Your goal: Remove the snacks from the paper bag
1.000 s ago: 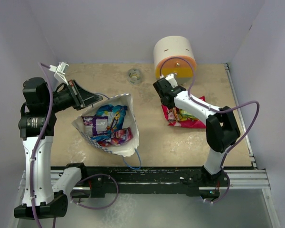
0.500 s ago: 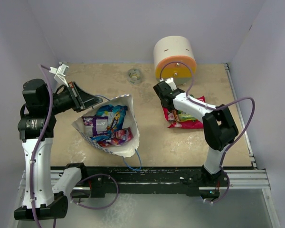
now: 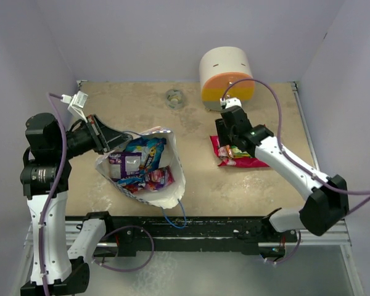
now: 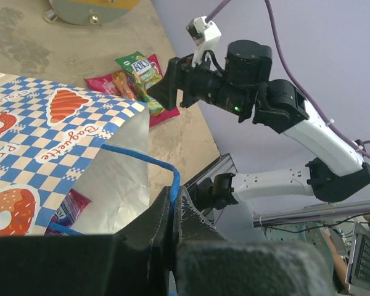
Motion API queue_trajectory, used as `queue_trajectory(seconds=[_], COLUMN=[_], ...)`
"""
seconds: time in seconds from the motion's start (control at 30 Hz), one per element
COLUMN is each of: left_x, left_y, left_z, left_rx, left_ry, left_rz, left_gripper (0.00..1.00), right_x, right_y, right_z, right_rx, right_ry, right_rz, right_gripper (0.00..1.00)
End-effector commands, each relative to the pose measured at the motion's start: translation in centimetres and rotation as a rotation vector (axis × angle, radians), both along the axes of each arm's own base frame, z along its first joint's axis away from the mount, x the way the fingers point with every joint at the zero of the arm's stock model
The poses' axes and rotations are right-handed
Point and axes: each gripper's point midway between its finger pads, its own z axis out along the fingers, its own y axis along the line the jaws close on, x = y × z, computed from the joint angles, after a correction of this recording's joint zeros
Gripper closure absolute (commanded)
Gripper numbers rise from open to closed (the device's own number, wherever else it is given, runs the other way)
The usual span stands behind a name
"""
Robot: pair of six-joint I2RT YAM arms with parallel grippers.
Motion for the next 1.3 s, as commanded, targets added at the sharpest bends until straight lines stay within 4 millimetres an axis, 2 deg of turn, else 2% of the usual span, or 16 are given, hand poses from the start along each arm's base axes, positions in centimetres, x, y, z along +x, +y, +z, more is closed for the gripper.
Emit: queue_trajectory(seconds=[0.0,0.1,0.17,0.2,0.3,0.43,0.57,0.67,0.83,1.07,1.27], left_x=[-1.2,-1.9,-2.4,-2.7,-3.4,-4.0,-4.1,-4.1,-3.9,-3.7,-3.8], left_y=[-0.6,-1.0,-1.2,-1.4,-1.6,-1.7,-1.8,-1.7,-1.7,-1.6,-1.6], left_z=[0.0,-0.6,-1.1,-1.0,-0.4,0.5,1.2,1.6,2.1,2.5,2.6], left_rx=[-0.024,-0.066,-0.096,-0.11,-0.133,-0.142,-0.148,-0.149,-0.148,-0.147,-0.147], left_ry=[-0.013,0.028,0.05,0.045,0.016,-0.015,-0.042,-0.057,-0.066,-0.072,-0.069], left_rz=[-0.04,-0.066,-0.081,-0.091,-0.1,-0.109,-0.11,-0.106,-0.101,-0.09,-0.079], left_gripper=[1.0,1.0,1.0,1.0,1.0,1.0,1.0,1.0,1.0,1.0,1.0], right_x=[-2.5,-5.0,-6.8,-8.2,-12.0,-16.5,-19.1,-20.7,-22.9,-20.2,-19.9], right_y=[5.9,9.6,12.3,13.6,17.6,21.1,23.5,25.1,27.3,28.4,29.0], right_z=[0.6,2.6,5.2,5.3,8.6,12.8,15.0,13.1,7.7,2.2,-1.0], right_rx=[0.267,0.411,0.468,0.473,0.509,0.53,0.493,0.384,0.126,-0.11,-0.193], right_ry=[0.02,-0.027,-0.098,-0.11,-0.203,-0.367,-0.472,-0.458,-0.357,-0.293,-0.243], right_rz=[0.3,0.475,0.594,0.661,0.895,1.124,1.307,1.452,1.656,1.614,1.658], right_gripper=[0.32,0.32,0.31,0.31,0.3,0.31,0.36,0.39,0.4,0.39,0.38])
